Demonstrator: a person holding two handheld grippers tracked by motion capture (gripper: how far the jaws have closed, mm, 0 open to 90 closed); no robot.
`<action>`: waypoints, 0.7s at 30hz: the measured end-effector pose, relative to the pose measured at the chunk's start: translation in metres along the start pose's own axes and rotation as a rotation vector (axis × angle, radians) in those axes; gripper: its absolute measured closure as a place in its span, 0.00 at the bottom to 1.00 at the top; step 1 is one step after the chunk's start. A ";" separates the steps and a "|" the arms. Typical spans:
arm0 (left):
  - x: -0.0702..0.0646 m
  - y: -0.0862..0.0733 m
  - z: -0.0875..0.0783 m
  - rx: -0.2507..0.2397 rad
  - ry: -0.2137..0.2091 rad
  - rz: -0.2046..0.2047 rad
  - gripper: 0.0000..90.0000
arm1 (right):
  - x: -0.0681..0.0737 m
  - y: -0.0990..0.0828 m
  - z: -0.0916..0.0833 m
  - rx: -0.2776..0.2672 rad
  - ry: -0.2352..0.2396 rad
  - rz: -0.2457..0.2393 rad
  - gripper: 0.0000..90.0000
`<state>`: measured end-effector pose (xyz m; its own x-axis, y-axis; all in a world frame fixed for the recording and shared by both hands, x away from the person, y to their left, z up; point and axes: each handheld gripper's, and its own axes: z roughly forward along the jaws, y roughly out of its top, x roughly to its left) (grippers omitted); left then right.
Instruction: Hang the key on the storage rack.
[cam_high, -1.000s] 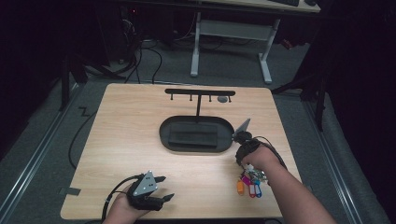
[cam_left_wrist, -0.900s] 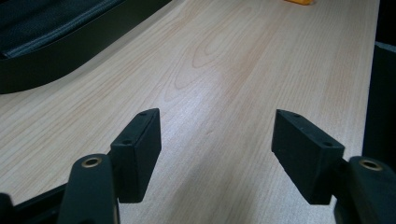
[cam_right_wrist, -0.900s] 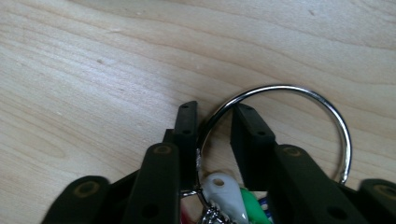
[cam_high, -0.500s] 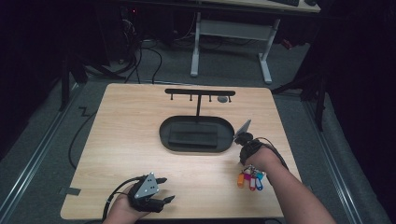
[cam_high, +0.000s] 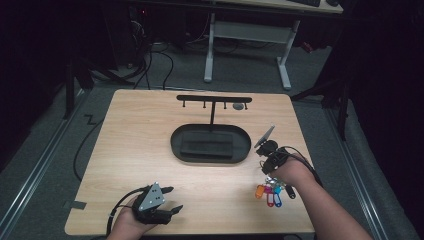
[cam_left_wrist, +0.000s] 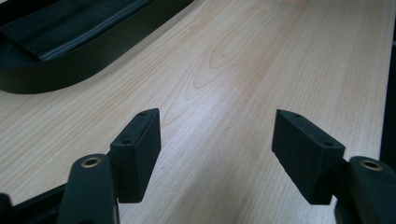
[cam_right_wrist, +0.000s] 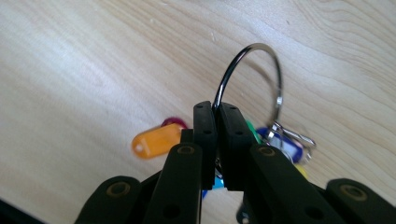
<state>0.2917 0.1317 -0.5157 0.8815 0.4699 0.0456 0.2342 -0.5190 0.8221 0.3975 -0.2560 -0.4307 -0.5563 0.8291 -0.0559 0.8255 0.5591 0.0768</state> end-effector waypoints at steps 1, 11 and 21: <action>0.000 0.000 0.000 0.000 0.000 0.000 0.37 | 0.000 0.000 0.000 0.000 0.000 0.000 0.97; 0.004 -0.003 -0.002 -0.003 0.016 -0.012 0.37 | 0.001 -0.012 -0.044 -0.014 -0.060 -0.051 0.97; 0.011 -0.007 -0.006 -0.025 0.084 -0.048 0.33 | 0.000 -0.015 -0.076 -0.054 -0.037 -0.060 0.98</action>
<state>0.2977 0.1445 -0.5178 0.8319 0.5524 0.0527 0.2637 -0.4772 0.8383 0.3774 -0.2640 -0.3565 -0.5998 0.7940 -0.0986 0.7840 0.6079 0.1257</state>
